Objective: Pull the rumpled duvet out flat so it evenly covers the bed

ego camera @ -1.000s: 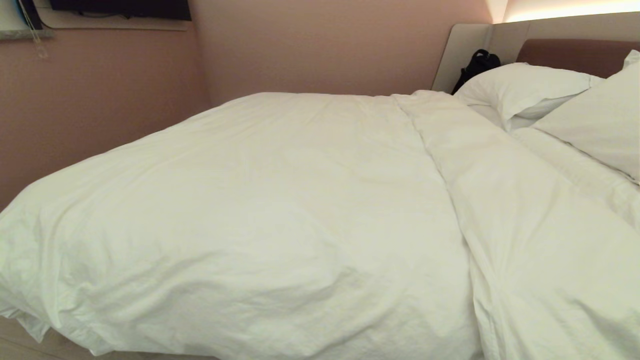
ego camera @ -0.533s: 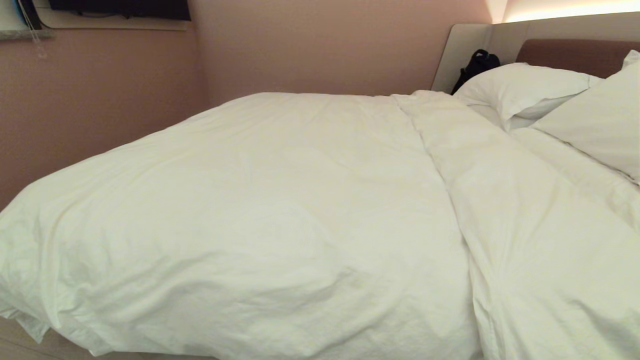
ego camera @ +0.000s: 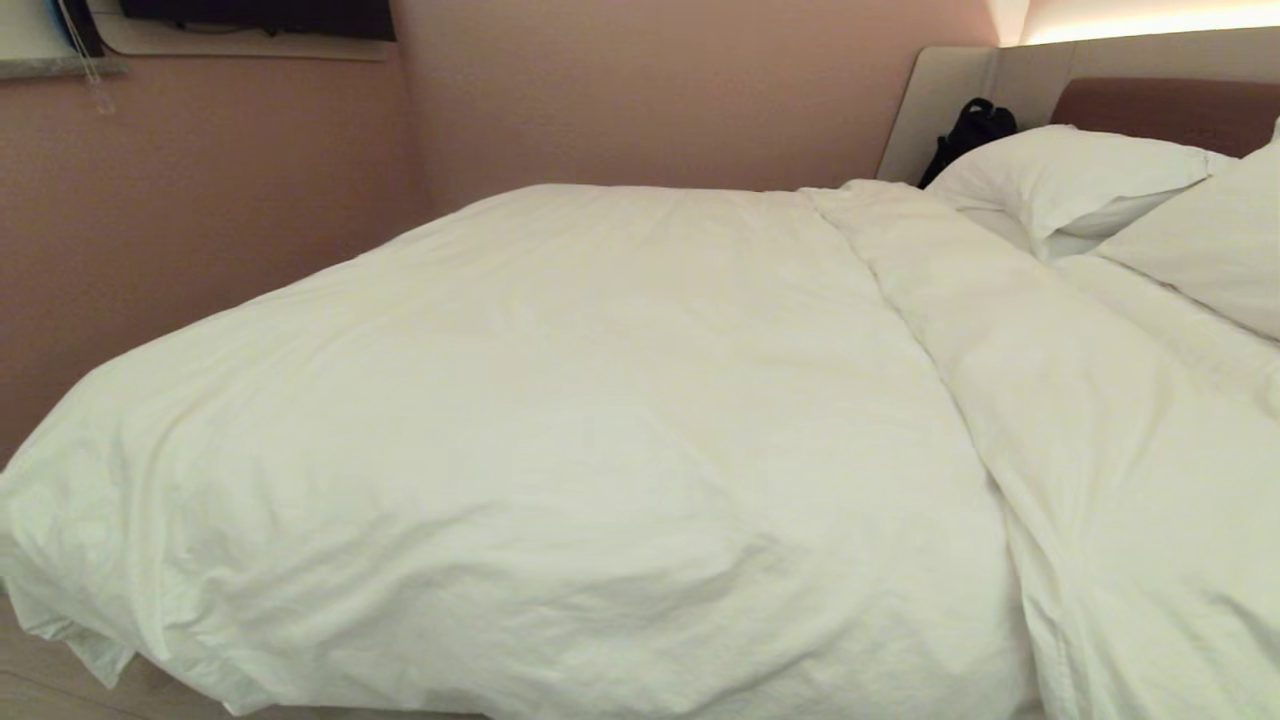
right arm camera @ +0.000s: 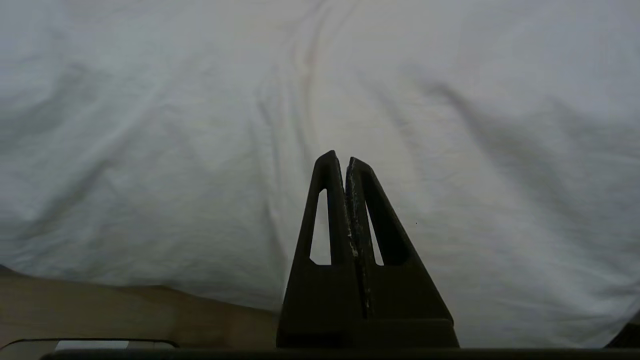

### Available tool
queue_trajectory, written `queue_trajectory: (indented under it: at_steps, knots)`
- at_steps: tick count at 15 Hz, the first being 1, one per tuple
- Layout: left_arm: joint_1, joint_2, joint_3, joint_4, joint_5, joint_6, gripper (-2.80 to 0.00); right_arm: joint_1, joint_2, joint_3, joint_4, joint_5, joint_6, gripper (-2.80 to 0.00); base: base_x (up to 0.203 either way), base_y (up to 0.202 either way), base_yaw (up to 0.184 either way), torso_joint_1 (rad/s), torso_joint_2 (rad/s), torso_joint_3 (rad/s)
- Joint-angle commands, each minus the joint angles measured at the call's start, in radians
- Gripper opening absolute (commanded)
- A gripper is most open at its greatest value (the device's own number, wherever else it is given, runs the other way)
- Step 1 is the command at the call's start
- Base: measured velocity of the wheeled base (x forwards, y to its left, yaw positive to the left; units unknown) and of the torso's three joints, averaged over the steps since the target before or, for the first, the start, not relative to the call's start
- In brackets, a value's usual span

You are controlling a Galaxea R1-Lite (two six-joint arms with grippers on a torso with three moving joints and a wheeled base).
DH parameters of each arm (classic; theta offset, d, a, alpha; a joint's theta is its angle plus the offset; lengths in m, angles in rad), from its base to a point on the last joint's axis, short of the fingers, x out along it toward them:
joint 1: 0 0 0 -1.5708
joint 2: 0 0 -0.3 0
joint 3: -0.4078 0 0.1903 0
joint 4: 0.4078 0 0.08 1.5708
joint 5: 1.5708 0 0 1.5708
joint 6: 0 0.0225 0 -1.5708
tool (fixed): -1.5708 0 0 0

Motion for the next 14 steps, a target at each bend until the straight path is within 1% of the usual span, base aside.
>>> queue_trajectory:
  at_steps: [1,14]
  knots:
    - [0.001,0.000,0.000,0.000,0.001,0.000,-2.80,0.000,0.000,0.000,0.000,0.000,0.000,-2.80,0.000,0.191,0.001,0.003,0.00,0.003]
    - [0.001,0.001,-0.001,0.000,0.003,-0.009,-2.80,0.000,0.000,0.000,0.000,0.000,0.000,-2.80,0.000,0.196,0.000,0.005,0.00,0.004]
